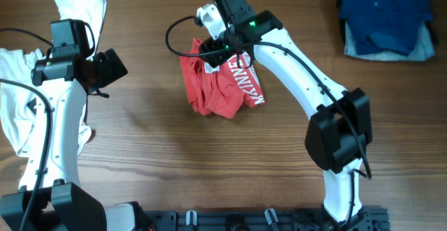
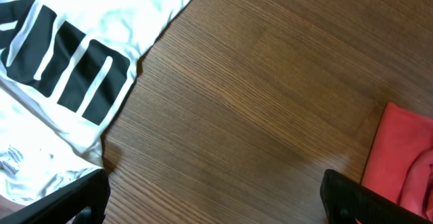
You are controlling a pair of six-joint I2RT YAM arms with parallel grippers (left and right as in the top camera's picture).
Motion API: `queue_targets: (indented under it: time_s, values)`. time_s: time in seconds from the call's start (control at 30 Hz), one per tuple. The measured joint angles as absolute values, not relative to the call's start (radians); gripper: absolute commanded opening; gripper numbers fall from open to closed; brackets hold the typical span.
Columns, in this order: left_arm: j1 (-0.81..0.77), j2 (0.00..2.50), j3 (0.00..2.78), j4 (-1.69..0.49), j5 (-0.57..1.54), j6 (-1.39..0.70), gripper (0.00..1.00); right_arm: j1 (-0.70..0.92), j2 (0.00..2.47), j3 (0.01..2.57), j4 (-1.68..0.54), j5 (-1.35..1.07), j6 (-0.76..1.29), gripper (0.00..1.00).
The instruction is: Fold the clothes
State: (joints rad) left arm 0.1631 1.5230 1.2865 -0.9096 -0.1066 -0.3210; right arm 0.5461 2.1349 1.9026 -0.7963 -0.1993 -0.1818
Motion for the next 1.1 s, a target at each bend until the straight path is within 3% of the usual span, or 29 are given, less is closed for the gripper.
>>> queue_targets:
  time_s: [0.13, 0.37, 0.47, 0.57, 0.67, 0.87, 1.0, 1.1]
  values:
    - [0.163, 1.523, 1.286, -0.91, -0.107, -0.321, 1.0, 0.549, 2.204, 1.905, -0.719, -0.154, -0.181, 0.61]
    - [0.163, 1.523, 1.286, -0.909, -0.107, -0.321, 1.0, 0.549, 2.276, 1.905, -0.714, -0.13, -0.181, 0.56]
    - [0.163, 1.523, 1.286, -0.909, -0.106, -0.321, 1.0, 0.549, 2.277, 1.905, -0.713, -0.129, -0.178, 0.41]
    - [0.163, 1.523, 1.286, -0.91, -0.106, -0.321, 1.0, 0.549, 2.278, 1.905, -0.709, -0.128, -0.183, 0.19]
    - [0.163, 1.523, 1.286, -0.909, -0.107, -0.321, 1.0, 0.549, 2.278, 1.905, -0.698, -0.13, -0.177, 0.06]
    - [0.163, 1.523, 1.286, -0.909, -0.106, -0.321, 1.0, 0.549, 2.278, 1.905, -0.693, -0.131, -0.181, 0.04]
    - [0.163, 1.523, 1.286, -0.909, -0.106, -0.321, 1.0, 0.549, 2.278, 1.905, -0.682, -0.134, -0.182, 0.15]
    - [0.163, 1.523, 1.286, -0.909, -0.107, -0.321, 1.0, 0.549, 2.278, 1.905, -0.673, -0.134, -0.181, 0.15]
